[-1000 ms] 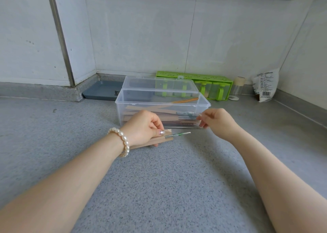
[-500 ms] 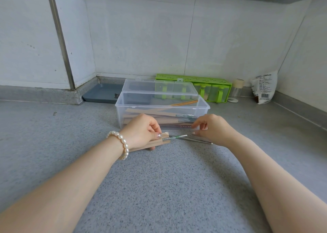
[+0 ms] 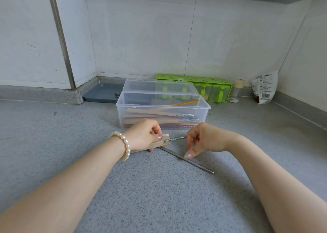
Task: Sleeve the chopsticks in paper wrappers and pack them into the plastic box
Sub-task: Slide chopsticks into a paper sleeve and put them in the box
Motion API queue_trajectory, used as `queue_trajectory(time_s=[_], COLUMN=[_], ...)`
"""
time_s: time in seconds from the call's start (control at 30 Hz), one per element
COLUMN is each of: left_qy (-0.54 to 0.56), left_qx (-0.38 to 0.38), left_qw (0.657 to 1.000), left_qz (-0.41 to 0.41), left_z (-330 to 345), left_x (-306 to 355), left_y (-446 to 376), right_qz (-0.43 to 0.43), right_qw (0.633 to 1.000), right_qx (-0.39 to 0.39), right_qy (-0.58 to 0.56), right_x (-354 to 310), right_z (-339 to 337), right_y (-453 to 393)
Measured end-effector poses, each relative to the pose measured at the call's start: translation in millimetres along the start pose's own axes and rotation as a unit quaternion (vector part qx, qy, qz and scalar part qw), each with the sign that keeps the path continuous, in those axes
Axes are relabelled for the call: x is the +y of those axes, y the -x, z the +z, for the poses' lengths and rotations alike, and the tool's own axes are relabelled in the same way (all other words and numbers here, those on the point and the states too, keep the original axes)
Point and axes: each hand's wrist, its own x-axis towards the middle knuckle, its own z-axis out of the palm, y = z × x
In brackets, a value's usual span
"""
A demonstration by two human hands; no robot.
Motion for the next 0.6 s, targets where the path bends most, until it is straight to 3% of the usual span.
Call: queue_trajectory(time_s=[0.2,0.47,0.6], left_qy=[0.008,0.063,0.088], left_qx=[-0.002,-0.009,-0.022], left_qw=[1.0,0.998,0.996], left_qz=[0.0,-0.02,-0.025], left_z=[1,-9,-14], left_x=[-1,1,-2], left_y=[-2,0,-1], right_qz=[0.01,-0.003,-0.002], right_qw=[0.998,0.999,0.999], right_qx=[-0.036,0.015,0.002], right_qy=[0.058,0.046,0.032], right_x=[-9,10,11], right_z=[5,0,2], right_y=[4,0,-2])
